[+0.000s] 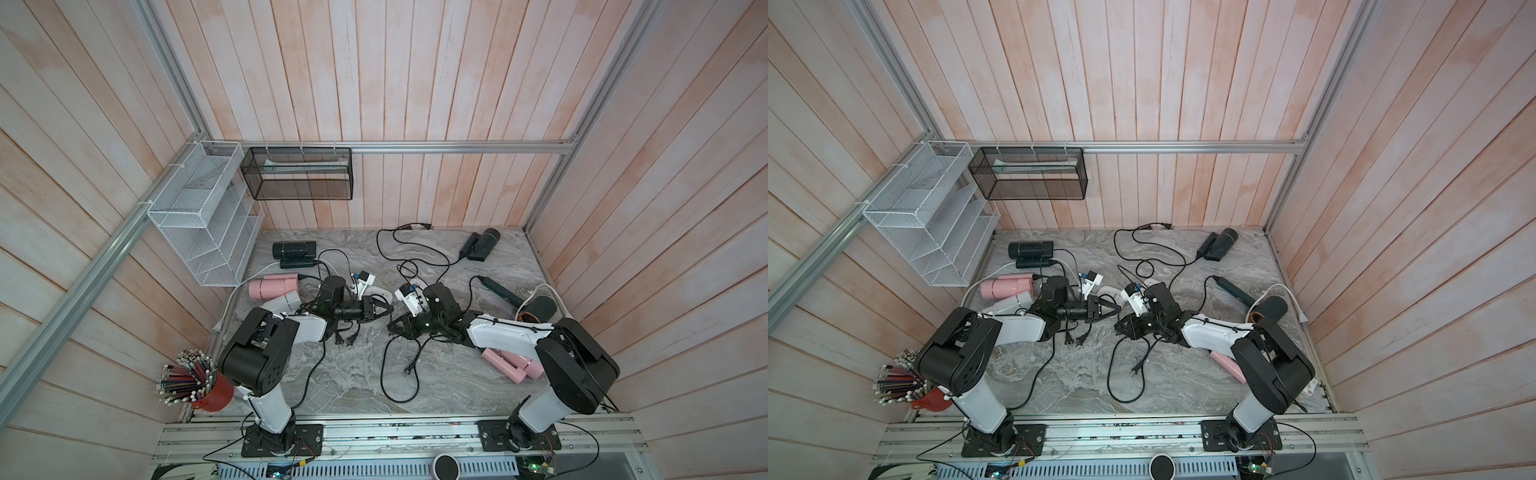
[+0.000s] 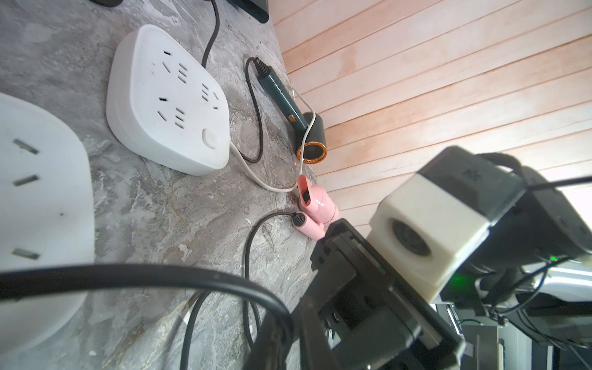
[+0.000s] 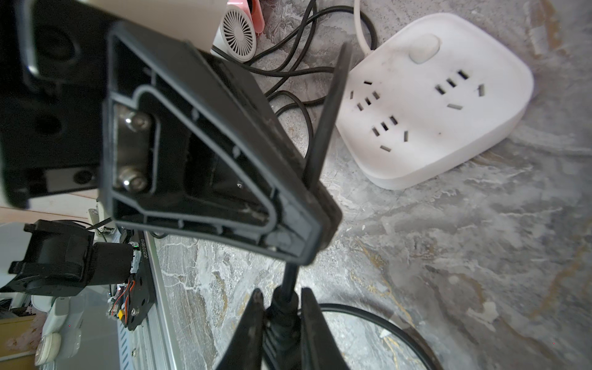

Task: Charge the blow dryers
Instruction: Pick up the plug from the center of the board.

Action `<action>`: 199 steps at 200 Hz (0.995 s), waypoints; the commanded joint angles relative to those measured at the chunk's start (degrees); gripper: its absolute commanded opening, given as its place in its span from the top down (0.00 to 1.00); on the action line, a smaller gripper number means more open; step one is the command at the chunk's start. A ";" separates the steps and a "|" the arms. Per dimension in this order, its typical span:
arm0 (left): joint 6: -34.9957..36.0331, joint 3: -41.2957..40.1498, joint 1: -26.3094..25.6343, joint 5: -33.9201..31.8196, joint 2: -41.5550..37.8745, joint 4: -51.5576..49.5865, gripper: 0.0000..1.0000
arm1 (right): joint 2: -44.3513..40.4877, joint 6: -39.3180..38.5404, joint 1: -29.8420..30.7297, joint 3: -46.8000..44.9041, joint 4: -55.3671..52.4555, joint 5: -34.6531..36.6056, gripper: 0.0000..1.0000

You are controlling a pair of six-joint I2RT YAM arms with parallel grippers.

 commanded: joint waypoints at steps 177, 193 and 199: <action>-19.86 -1.54 -5.22 -33.93 -14.55 -21.28 0.89 | -6.66 9.99 11.07 1.66 -9.14 32.30 0.35; -20.01 -1.20 -5.21 -34.33 -14.85 -22.34 0.89 | -4.89 10.58 12.59 3.31 -10.57 34.69 0.32; -20.14 -0.97 -5.24 -34.59 -15.05 -23.08 0.89 | -4.43 10.83 13.11 3.76 -10.82 35.27 0.31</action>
